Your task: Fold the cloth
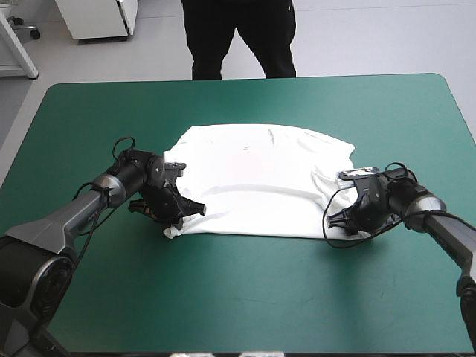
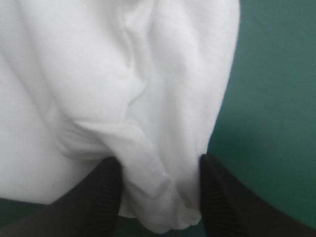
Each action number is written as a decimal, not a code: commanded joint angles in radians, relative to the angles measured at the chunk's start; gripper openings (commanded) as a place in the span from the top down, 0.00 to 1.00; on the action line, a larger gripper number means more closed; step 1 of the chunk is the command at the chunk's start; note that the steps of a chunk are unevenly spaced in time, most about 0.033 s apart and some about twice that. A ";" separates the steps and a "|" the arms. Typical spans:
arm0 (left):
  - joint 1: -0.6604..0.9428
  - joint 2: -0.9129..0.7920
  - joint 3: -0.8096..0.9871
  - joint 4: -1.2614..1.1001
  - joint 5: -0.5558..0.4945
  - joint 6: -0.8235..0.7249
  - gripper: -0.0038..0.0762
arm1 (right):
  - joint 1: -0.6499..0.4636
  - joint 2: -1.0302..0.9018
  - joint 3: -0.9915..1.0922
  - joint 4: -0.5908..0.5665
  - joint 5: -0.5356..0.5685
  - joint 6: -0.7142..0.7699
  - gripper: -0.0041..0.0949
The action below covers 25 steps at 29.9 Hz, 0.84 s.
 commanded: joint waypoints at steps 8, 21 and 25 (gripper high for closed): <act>-0.001 -0.003 0.004 0.095 -0.069 -0.004 0.96 | -0.004 0.027 0.005 -0.001 0.025 0.001 0.98; 0.001 -0.219 0.004 0.116 -0.078 -0.006 0.96 | -0.004 -0.131 -0.153 -0.001 0.187 0.006 0.98; 0.001 -0.310 0.004 0.105 -0.054 -0.006 0.96 | -0.004 -0.175 -0.208 0.001 0.253 0.006 0.98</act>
